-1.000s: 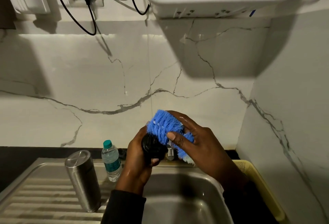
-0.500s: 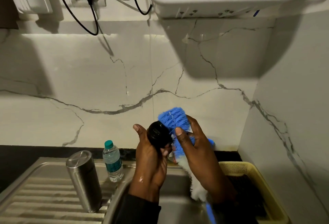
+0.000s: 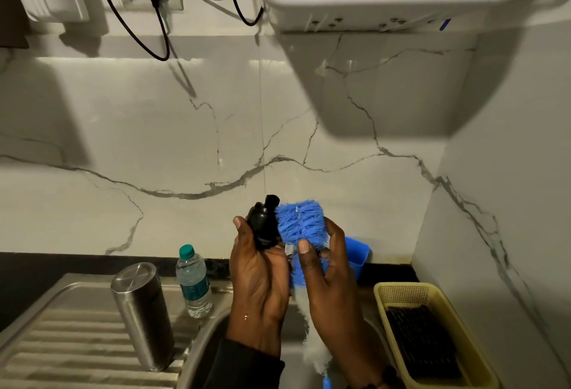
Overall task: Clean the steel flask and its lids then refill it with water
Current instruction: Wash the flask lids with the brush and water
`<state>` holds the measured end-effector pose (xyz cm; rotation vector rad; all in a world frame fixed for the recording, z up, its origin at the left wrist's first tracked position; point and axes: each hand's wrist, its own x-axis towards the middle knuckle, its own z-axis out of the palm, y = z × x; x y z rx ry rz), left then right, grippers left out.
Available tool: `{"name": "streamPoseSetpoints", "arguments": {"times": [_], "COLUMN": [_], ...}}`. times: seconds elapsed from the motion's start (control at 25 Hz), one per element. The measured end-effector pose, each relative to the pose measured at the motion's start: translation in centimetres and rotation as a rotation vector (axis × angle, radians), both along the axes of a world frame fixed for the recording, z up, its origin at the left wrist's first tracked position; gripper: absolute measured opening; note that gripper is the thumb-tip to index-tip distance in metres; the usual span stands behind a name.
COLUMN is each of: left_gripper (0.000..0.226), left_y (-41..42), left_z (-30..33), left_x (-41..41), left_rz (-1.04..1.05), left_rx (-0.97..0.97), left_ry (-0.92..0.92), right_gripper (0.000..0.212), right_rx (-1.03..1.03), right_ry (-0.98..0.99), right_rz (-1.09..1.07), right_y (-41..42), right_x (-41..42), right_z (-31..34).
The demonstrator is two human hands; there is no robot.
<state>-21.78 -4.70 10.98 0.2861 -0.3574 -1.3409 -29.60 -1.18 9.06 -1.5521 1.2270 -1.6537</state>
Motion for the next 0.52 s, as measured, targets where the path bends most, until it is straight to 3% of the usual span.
{"name": "streamPoseSetpoints", "arguments": {"times": [0.08,0.16,0.24,0.36,0.52], "left_gripper": [0.038,0.025,0.012,0.022,0.023], "left_y": [0.6,1.2,1.6,1.2,1.8], "left_z": [-0.1,-0.9,-1.4,-2.1,-2.0], "left_x": [0.4,0.5,0.2,0.4,1.2], "left_rz": [0.091,0.326,0.554,0.678,0.644], "left_rx": [0.005,0.045,-0.006,-0.115,-0.225], "left_ry": [-0.255,-0.707,-0.961,-1.015,-1.017], "right_gripper": [0.045,0.056,0.06,0.06,0.052], "right_rx": [-0.086,-0.234,-0.341,-0.339,0.026], "right_ry": [0.143,0.454,0.735,0.923,0.857], "right_rz": [-0.058,-0.2,-0.3,-0.33,-0.035], "right_y": [0.2,0.3,-0.2,0.1,0.0], "right_x": [-0.1,-0.6,-1.0,-0.9,-3.5], "right_z": [-0.3,0.2,0.8,2.8,6.8]}}
